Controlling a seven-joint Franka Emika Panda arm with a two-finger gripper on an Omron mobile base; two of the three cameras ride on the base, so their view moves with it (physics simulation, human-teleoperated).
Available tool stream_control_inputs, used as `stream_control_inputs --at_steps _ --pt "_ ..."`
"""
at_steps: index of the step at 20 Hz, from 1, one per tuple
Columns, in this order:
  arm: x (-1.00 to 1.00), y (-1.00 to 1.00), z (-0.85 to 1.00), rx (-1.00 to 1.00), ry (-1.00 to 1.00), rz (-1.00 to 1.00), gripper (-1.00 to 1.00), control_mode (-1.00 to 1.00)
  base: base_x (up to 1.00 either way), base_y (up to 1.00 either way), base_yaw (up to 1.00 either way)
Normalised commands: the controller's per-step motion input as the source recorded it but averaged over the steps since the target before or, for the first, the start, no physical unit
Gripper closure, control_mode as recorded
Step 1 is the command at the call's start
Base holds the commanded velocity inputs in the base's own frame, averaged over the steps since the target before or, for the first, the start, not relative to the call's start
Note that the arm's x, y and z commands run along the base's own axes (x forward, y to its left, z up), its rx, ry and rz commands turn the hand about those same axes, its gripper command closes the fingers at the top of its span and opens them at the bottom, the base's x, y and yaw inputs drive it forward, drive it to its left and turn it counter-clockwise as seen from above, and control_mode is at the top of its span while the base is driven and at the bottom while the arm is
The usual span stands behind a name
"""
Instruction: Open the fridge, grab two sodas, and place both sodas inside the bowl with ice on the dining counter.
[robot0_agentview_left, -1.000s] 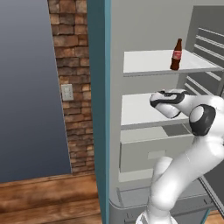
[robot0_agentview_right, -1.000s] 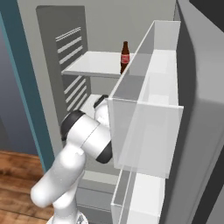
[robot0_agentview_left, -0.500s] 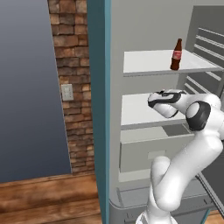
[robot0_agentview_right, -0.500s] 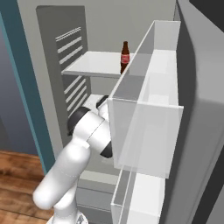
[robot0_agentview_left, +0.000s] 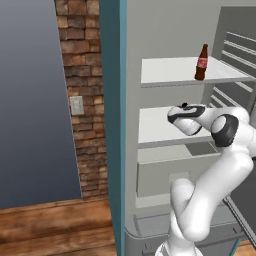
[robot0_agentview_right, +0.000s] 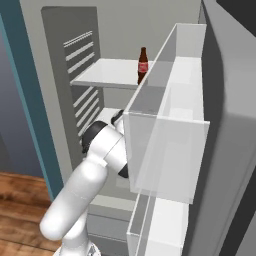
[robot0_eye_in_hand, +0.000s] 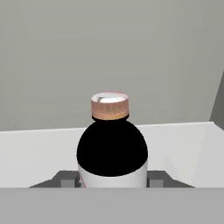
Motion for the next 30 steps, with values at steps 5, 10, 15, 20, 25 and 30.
stream_control_inputs --at_steps 5,10,15,20,25,30 --pt "-0.01 0.00 -0.04 -0.01 0.00 0.00 1.00 -1.00 0.00 0.00 0.00" --pt "-0.09 -0.03 0.00 0.00 0.00 0.00 1.00 -1.00 0.00 0.00 0.00" --pt "-0.40 0.06 0.09 -0.03 0.00 0.03 1.00 -1.00 0.00 0.00 0.00" --pt "-0.42 0.04 0.55 -0.12 0.05 0.01 1.00 -1.00 0.00 0.00 0.00" --pt "-0.64 -0.15 0.79 -0.05 0.08 0.00 1.00 -1.00 0.00 0.00 0.00" --pt "-0.70 -0.20 0.86 0.00 0.09 0.00 1.00 -1.00 0.00 0.00 0.00"
